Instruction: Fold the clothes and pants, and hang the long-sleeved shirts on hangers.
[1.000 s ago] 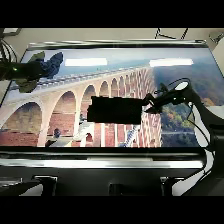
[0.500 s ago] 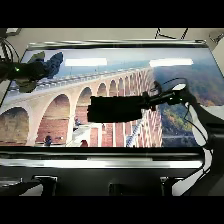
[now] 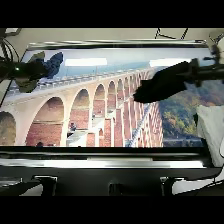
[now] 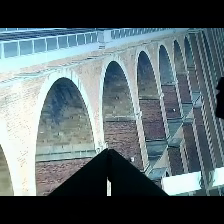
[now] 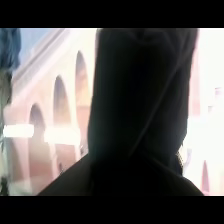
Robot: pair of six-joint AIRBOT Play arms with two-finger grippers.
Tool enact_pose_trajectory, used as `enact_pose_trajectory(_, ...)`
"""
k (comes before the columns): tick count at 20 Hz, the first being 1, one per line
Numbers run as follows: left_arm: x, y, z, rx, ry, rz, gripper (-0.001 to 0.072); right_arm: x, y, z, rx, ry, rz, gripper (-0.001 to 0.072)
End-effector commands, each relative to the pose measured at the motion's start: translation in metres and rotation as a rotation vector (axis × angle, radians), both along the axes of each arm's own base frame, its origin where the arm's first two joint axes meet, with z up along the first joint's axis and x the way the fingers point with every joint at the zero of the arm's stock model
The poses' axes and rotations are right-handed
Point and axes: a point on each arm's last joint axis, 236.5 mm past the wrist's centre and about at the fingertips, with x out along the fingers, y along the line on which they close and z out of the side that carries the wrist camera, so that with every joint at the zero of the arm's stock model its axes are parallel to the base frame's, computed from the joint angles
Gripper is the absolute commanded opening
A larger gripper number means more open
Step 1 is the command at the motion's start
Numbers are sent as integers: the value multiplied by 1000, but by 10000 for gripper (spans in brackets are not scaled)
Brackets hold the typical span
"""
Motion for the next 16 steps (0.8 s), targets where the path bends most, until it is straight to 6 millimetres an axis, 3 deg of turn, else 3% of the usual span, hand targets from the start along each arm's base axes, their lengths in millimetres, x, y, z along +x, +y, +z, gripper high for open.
enact_pose_trajectory(1,4,1,3,-3,-20,8,20,-20,-98,37,-86,-7,-247,44)
enact_pose_trajectory(5,4,1,3,-3,-20,8,20,-51,-195,43,-89,-3,-496,44)
enact_pose_trajectory(8,4,1,3,-3,-20,8,20,-81,-248,44,-67,10,-647,44)
enact_pose_trajectory(12,4,1,3,-3,-20,8,20,-128,-265,47,-30,80,-706,44)
enact_pose_trajectory(16,5,1,4,-3,-24,9,20,-177,-256,59,-2,164,-719,44)
